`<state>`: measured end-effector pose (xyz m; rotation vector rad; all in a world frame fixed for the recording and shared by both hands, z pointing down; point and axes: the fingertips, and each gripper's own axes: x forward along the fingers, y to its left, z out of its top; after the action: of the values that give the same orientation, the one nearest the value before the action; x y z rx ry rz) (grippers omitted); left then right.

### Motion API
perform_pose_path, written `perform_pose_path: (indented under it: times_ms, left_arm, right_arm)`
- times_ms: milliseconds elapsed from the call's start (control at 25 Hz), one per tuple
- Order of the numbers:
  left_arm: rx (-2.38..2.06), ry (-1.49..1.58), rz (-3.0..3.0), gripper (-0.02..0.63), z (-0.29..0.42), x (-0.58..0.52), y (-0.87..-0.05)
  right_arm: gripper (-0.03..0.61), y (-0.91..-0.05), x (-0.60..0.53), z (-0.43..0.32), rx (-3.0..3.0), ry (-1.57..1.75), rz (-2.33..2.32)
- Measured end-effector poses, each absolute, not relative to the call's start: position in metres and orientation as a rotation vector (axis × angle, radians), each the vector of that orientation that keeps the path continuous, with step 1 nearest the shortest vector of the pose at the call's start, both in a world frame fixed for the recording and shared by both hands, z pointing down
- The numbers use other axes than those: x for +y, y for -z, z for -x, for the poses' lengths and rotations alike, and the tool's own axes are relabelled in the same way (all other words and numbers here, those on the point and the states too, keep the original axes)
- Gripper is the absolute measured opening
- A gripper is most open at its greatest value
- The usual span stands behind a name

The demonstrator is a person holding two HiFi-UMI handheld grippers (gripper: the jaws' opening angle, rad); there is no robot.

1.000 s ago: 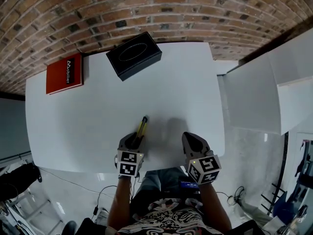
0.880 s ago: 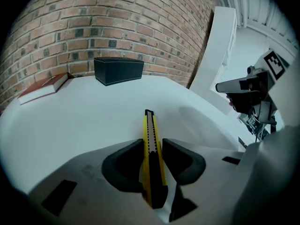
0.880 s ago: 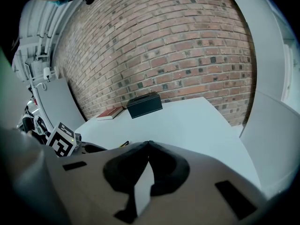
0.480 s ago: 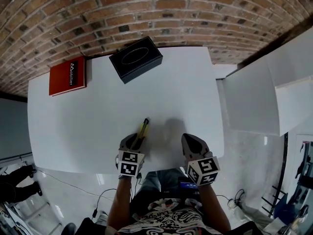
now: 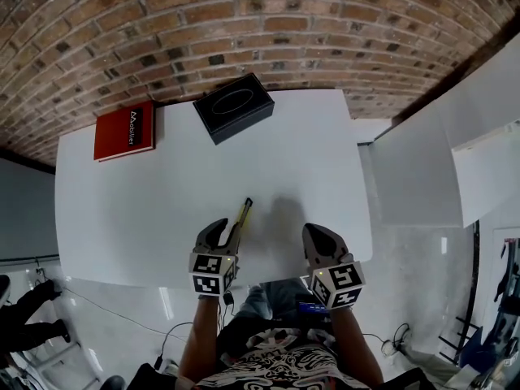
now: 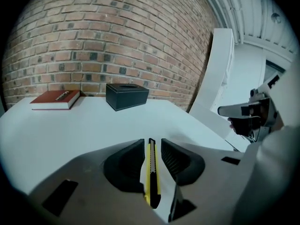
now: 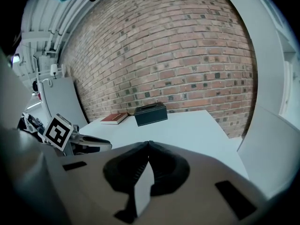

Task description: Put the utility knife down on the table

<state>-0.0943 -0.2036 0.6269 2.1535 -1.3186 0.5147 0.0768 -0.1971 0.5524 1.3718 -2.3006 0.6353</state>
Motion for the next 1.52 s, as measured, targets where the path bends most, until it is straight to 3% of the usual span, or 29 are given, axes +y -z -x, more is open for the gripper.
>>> perform_pose_path:
  times_ms: [440, 1520]
  left_arm:
    - [-1.421, -0.343, -2.274, 0.026, 0.101, -0.202, -0.549]
    - [-1.604, -0.256, -2.362, 0.015, 0.122, -0.154, -0.463]
  right_arm:
    - [0.000, -0.516, -0.177, -0.061, -2.341, -0.454, -1.386]
    - [0.000, -0.445, -0.144, -0.047, -2.477, -0.271, -1.446]
